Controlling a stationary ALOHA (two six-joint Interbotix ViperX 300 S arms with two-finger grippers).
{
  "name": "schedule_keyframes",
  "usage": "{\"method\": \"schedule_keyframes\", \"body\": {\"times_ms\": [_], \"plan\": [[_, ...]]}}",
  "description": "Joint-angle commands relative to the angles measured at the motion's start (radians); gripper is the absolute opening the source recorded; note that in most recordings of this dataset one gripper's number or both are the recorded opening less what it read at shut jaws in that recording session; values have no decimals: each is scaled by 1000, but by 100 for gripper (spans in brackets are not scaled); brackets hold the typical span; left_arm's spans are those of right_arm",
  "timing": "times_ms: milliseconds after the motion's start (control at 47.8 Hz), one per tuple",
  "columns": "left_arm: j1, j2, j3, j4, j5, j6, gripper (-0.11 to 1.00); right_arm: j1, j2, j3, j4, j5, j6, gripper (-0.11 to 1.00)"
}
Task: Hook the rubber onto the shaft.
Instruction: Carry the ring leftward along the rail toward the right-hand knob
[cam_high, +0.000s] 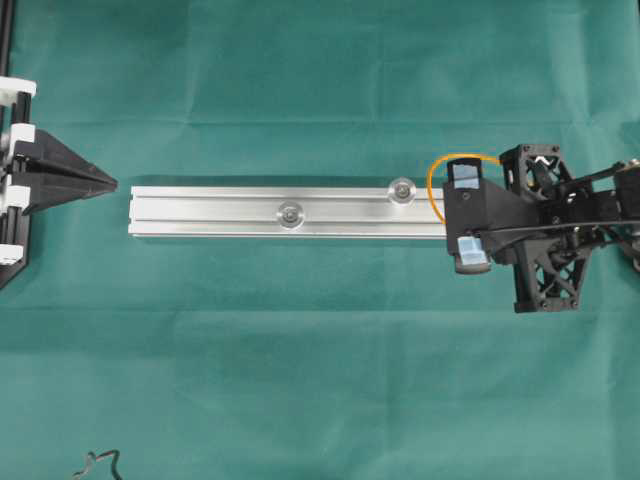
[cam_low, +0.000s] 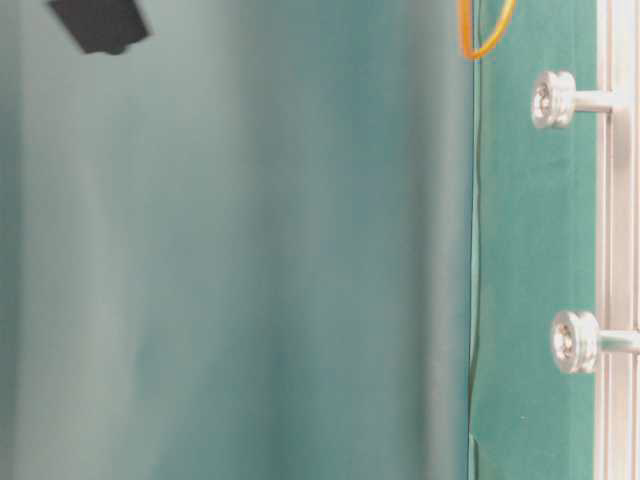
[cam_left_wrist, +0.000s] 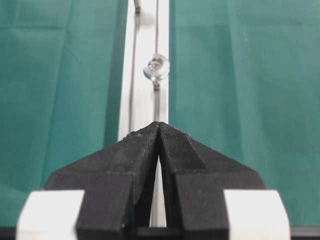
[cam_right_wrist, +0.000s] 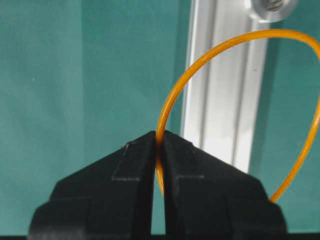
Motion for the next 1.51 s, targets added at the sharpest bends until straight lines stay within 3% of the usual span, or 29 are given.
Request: {"method": "schedule_keyframes", "body": {"times_ms": [0,209,1087,1484], "plan": [[0,9,-32,3,-5,2,0,2,-26,-49,-12,37,2,6],[-2,9,-32,3,-5,2,0,2,-38,-81,-28,86,2,6],[-2,9,-32,3,-5,2,0,2,-25,-92,-28,86,2,6],[-2,9,-32,3,-5,2,0,2,71,-178,-44,78,2,6]]}}
